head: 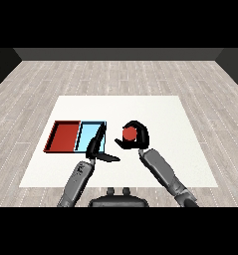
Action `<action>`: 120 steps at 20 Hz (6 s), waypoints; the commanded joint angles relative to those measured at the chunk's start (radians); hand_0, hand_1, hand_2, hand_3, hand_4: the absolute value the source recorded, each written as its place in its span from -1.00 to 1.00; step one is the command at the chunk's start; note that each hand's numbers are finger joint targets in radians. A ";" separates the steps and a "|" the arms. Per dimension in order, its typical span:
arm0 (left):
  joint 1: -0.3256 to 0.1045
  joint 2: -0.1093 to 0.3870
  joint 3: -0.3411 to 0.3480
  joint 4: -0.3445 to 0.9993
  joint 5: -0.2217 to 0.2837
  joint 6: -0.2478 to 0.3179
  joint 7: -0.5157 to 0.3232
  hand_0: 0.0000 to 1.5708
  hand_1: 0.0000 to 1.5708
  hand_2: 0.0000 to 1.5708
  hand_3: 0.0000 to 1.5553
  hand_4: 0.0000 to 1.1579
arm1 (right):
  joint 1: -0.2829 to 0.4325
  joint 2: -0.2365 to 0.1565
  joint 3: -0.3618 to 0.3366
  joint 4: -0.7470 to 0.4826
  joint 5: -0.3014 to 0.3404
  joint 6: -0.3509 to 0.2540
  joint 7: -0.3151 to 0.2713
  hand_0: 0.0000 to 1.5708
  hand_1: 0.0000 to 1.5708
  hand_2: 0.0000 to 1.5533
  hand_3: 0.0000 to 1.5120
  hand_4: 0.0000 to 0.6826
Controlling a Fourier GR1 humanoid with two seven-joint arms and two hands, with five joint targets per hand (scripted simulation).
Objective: Pick the red can and put it in the red box
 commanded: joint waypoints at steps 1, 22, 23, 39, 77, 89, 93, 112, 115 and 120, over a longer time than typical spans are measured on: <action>-0.031 -0.001 -0.009 0.103 0.029 0.008 -0.041 -1.00 -1.00 -1.00 -1.00 -1.00 | 0.039 0.006 -0.002 -0.115 0.068 0.002 0.080 0.84 0.84 0.85 0.85 0.85; -0.173 -0.001 -0.151 0.273 0.226 0.145 -0.082 -1.00 -1.00 -1.00 -1.00 -1.00 | 0.008 0.160 -0.015 -0.025 0.122 0.069 0.049 0.83 0.83 0.84 0.85 0.93; -0.102 -0.001 -0.127 0.181 0.148 0.111 -0.046 -1.00 -1.00 -1.00 -1.00 -1.00 | -0.015 0.160 0.024 0.054 0.064 0.049 -0.060 0.86 0.86 0.85 0.86 0.92; -0.277 0.000 -0.221 0.360 0.332 0.186 -0.113 -1.00 -1.00 -1.00 -1.00 -1.00 | 0.038 0.160 0.048 -0.133 0.154 0.031 0.120 0.92 0.92 0.88 0.86 0.87; -0.171 0.000 -0.263 0.193 0.294 0.533 -0.212 1.00 1.00 1.00 0.92 0.96 | 0.104 0.143 0.030 -0.109 0.189 0.060 0.178 -1.00 -1.00 -1.00 -1.00 -1.00; -0.197 0.021 -0.083 0.258 0.236 0.427 -0.186 1.00 1.00 0.99 0.88 0.96 | 0.242 0.096 -0.036 -0.277 0.154 0.174 0.158 -1.00 -1.00 -1.00 -1.00 -1.00; -0.155 0.023 -0.051 0.273 0.219 0.404 -0.237 1.00 1.00 1.00 0.89 0.94 | 0.286 0.065 -0.109 -0.395 0.114 0.188 0.229 -1.00 -1.00 -1.00 -1.00 -1.00; -0.188 0.519 0.242 0.400 0.155 0.294 0.044 1.00 1.00 0.96 0.89 0.92 | 0.564 -0.025 -0.275 -0.382 0.019 0.355 0.084 -1.00 -1.00 -1.00 -1.00 -1.00; -0.228 0.536 0.249 0.622 0.123 0.278 0.053 1.00 1.00 0.99 0.94 0.87 | 0.564 -0.028 -0.316 -0.335 -0.012 0.377 0.061 -1.00 -1.00 -1.00 -1.00 -1.00; -0.347 0.520 0.226 0.945 0.045 0.269 0.074 1.00 1.00 0.94 0.84 0.77 | 0.499 -0.040 -0.364 -0.243 -0.012 0.396 0.039 -1.00 -1.00 -1.00 -1.00 -1.00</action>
